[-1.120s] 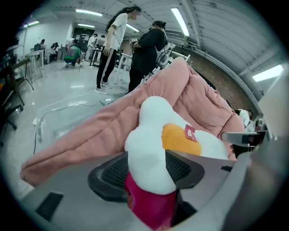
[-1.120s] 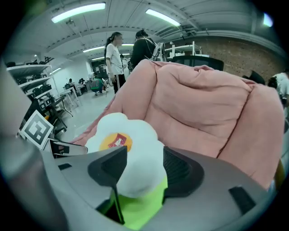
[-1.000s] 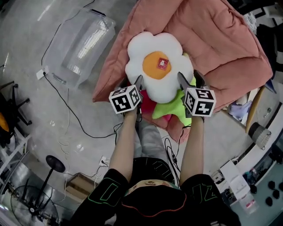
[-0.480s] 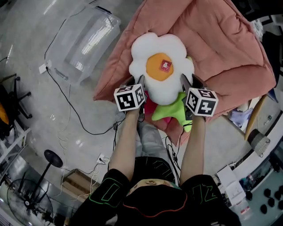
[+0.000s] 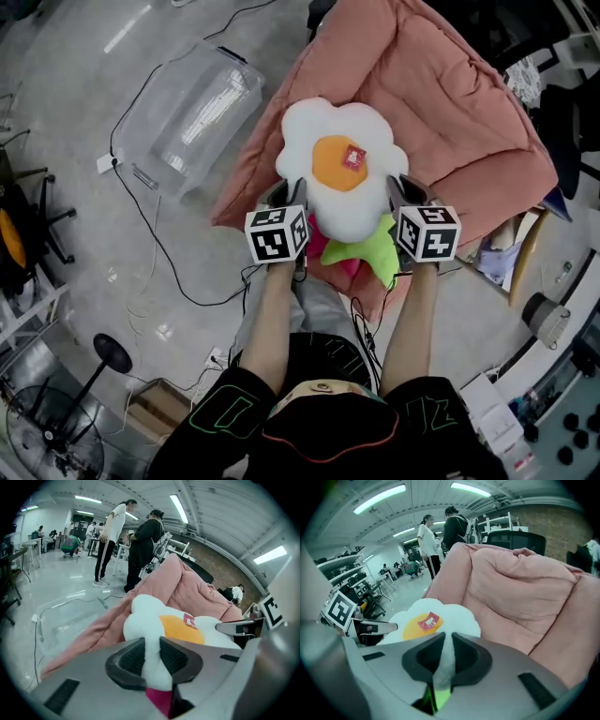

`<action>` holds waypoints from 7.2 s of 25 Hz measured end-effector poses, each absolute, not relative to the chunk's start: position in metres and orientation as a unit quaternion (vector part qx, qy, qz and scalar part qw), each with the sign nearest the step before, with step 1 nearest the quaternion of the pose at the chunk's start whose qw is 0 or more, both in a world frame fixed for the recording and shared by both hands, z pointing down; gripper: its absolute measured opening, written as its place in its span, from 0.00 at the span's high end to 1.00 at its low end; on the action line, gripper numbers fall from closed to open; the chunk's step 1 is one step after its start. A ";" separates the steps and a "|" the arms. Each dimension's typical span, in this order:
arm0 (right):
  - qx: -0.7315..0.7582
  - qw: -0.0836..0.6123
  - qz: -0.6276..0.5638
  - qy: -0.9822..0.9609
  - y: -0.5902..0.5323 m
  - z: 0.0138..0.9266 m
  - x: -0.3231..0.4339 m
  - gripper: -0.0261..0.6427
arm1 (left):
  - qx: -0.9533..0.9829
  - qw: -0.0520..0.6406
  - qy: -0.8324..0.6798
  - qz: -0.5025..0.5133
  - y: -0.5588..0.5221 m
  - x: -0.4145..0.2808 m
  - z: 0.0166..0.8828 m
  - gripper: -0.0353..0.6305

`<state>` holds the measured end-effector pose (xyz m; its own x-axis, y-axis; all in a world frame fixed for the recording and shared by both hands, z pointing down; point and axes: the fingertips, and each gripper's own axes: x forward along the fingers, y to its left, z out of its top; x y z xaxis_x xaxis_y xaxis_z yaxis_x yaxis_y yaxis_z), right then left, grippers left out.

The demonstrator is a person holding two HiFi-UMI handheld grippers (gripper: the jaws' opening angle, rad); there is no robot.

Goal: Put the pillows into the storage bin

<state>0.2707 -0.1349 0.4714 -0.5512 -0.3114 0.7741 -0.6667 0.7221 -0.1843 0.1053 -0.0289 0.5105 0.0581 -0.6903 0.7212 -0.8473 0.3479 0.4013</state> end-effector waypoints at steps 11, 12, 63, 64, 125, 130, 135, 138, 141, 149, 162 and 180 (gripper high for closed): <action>0.269 0.313 0.199 -0.889 -0.115 0.398 0.236 0.91 | 0.586 0.379 -0.712 0.077 -0.019 0.064 0.431 0.83; 0.265 0.309 0.194 -0.893 -0.114 0.395 0.225 0.91 | 0.583 0.374 -0.717 0.073 -0.016 0.054 0.428 0.83; 0.291 0.292 0.216 -0.885 -0.076 0.499 -0.100 0.96 | 0.580 0.410 -0.699 0.088 0.034 -0.254 0.534 0.95; 0.308 0.287 0.220 -0.880 -0.077 0.497 -0.080 0.96 | 0.595 0.409 -0.686 0.095 0.026 -0.236 0.533 0.95; 0.349 0.167 0.494 -0.778 -0.024 0.552 0.375 0.31 | 0.747 0.532 -0.393 0.062 -0.017 0.270 0.550 0.35; 0.335 0.154 0.469 -0.803 -0.030 0.514 0.339 0.31 | 0.755 0.501 -0.419 0.048 -0.019 0.233 0.511 0.35; 0.296 0.159 0.438 -0.834 -0.043 0.480 0.283 0.31 | 0.750 0.475 -0.461 0.015 -0.022 0.179 0.476 0.34; 0.270 0.168 0.424 -0.848 -0.040 0.466 0.242 0.31 | 0.739 0.467 -0.486 -0.003 -0.012 0.139 0.462 0.34; 0.239 0.181 0.411 -0.861 -0.038 0.455 0.196 0.31 | 0.725 0.460 -0.513 -0.024 -0.003 0.095 0.452 0.34; 0.149 0.211 0.378 -0.889 -0.032 0.438 0.055 0.31 | 0.675 0.438 -0.588 -0.077 0.024 -0.037 0.435 0.34; 0.024 0.265 0.375 -0.888 0.006 0.490 -0.195 0.31 | 0.577 0.445 -0.674 -0.121 0.084 -0.270 0.484 0.32; 0.138 0.340 0.251 -0.896 -0.015 0.533 -0.224 0.88 | 0.580 0.473 -0.661 -0.064 0.078 -0.326 0.534 0.77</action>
<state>-0.2245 -0.0146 0.5333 -0.7310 -0.0775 0.6780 -0.4182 0.8359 -0.3554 -0.3261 0.0776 0.5344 0.1189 -0.8261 0.5508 -0.7058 0.3199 0.6321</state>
